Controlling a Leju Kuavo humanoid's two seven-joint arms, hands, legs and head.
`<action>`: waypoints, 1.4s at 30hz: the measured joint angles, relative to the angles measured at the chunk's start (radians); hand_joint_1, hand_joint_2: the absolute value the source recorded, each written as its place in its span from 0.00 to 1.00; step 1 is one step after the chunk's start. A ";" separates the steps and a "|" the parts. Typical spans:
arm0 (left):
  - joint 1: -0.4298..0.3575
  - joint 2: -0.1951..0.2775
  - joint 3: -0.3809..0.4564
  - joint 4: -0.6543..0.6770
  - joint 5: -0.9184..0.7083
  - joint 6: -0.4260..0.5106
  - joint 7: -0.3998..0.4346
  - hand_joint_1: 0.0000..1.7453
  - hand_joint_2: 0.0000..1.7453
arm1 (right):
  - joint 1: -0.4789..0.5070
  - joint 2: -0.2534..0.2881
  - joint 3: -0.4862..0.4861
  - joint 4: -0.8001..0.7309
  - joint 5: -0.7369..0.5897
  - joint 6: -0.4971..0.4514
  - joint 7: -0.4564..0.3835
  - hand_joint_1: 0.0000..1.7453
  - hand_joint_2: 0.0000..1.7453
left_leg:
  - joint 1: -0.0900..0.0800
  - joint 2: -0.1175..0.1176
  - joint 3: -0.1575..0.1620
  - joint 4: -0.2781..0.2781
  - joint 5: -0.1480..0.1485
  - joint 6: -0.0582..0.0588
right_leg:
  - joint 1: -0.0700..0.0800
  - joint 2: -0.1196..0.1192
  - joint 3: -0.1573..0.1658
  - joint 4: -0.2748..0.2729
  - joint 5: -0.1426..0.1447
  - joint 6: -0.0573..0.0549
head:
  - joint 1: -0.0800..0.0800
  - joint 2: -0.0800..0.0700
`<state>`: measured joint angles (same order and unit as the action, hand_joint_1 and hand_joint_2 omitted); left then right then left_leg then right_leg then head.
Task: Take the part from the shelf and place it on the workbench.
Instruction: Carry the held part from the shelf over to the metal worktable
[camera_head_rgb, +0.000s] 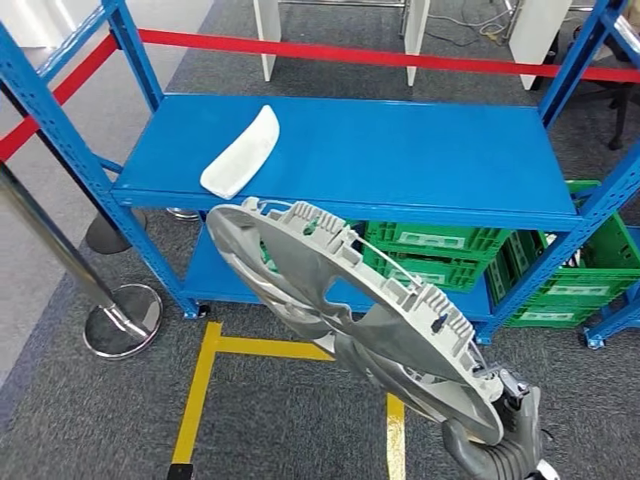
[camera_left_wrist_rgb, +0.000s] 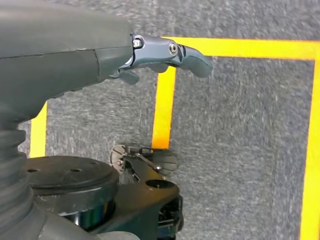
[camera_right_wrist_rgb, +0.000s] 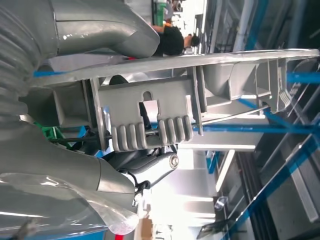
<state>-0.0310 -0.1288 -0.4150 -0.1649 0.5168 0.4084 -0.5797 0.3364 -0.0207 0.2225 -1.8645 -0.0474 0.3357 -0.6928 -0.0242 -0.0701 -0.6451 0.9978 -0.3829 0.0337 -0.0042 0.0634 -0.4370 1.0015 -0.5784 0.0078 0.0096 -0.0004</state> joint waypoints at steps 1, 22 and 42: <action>0.000 -0.001 0.000 0.000 0.000 0.001 0.000 0.00 1.00 | 0.001 -0.001 0.001 -0.002 0.001 -0.003 0.000 1.00 1.00 | -0.001 -0.015 -0.010 0.001 0.016 -0.007 | 0.000 0.008 0.024 -0.050 -0.010 -0.003 | 0.000 0.000; 0.007 0.010 -0.001 0.006 -0.005 -0.011 -0.004 0.00 1.00 | -0.004 -0.011 0.025 -0.006 0.017 -0.026 0.000 1.00 1.00 | 0.021 0.067 0.107 -0.027 -0.088 0.000 | -0.018 -0.076 -0.197 0.193 -0.062 0.038 | -0.008 0.000; 0.013 0.026 -0.024 0.018 -0.003 -0.054 -0.025 0.00 1.00 | -0.013 -0.019 0.063 -0.002 0.035 -0.059 0.000 1.00 1.00 | 0.030 0.076 0.017 0.176 -0.135 -0.063 | -0.012 -0.149 -0.075 -0.007 0.049 -0.014 | -0.023 0.000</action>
<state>-0.0182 -0.1030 -0.4389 -0.1473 0.5142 0.3547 -0.6046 0.3229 -0.0392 0.2854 -1.8669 -0.0129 0.2768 -0.6928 0.0060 0.0063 -0.6279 1.1740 -0.5175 -0.0288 -0.0166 -0.0852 -0.5122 0.9947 -0.5297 -0.0066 -0.0131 -0.0001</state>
